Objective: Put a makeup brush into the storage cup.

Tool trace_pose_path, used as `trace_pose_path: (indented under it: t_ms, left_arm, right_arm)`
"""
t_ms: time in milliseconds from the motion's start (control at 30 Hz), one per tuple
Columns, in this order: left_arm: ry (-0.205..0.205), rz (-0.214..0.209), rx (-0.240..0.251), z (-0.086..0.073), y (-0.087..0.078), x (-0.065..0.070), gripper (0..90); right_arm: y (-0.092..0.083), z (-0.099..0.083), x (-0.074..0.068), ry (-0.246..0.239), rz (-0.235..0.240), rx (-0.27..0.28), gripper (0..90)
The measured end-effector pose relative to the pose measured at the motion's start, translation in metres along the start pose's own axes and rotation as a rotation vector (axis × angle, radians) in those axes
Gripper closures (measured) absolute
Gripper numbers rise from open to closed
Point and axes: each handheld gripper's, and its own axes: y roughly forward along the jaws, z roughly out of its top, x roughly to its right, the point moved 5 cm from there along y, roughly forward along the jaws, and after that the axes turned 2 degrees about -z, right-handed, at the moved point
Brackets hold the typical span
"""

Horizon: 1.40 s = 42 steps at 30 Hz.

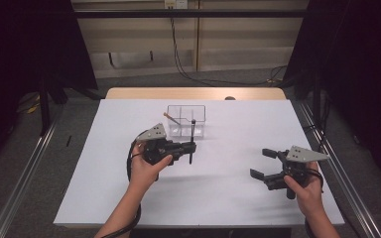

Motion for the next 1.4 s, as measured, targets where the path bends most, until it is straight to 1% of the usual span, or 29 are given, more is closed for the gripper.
trace_pose_path:
  t_ms: [167,267,433,633,733,900,1133,1200,1400]
  left_arm:
    - [0.004,0.01,0.004,0.003,-0.001,-0.004,84.0]
    - [0.005,0.014,0.007,0.004,-0.001,-0.006,84.0]
    - [0.008,0.02,0.014,0.007,-0.002,-0.009,84.0]
    - [0.01,0.032,0.028,0.012,-0.007,-0.015,84.0]
    - [0.011,0.035,0.037,0.015,-0.009,-0.017,84.0]
    - [0.019,0.046,0.038,0.019,-0.011,-0.02,84.0]
    - [0.023,0.065,0.053,0.026,-0.015,-0.025,84.0]
    - [0.024,0.069,0.061,0.028,-0.016,-0.027,84.0]
    - [0.027,0.081,0.067,0.034,-0.018,-0.032,84.0]
  right_arm:
    - [-0.005,-0.002,0.001,-0.003,-0.011,0.008,6.2]
    - [-0.007,-0.004,0.001,0.003,-0.011,0.011,6.3]
    - [-0.012,-0.006,0.0,-0.001,-0.014,0.012,6.3]
    - [-0.017,-0.007,0.001,0.008,-0.021,0.025,6.3]
    - [-0.017,-0.008,0.001,0.007,-0.02,0.024,6.3]
    - [-0.018,-0.008,0.0,0.002,-0.017,0.021,6.3]
    - [-0.021,-0.011,0.002,0.005,-0.025,0.018,6.2]
    - [-0.021,-0.011,0.002,-0.001,-0.027,0.013,6.3]
    - [-0.022,-0.011,0.001,-0.006,-0.02,0.011,6.2]
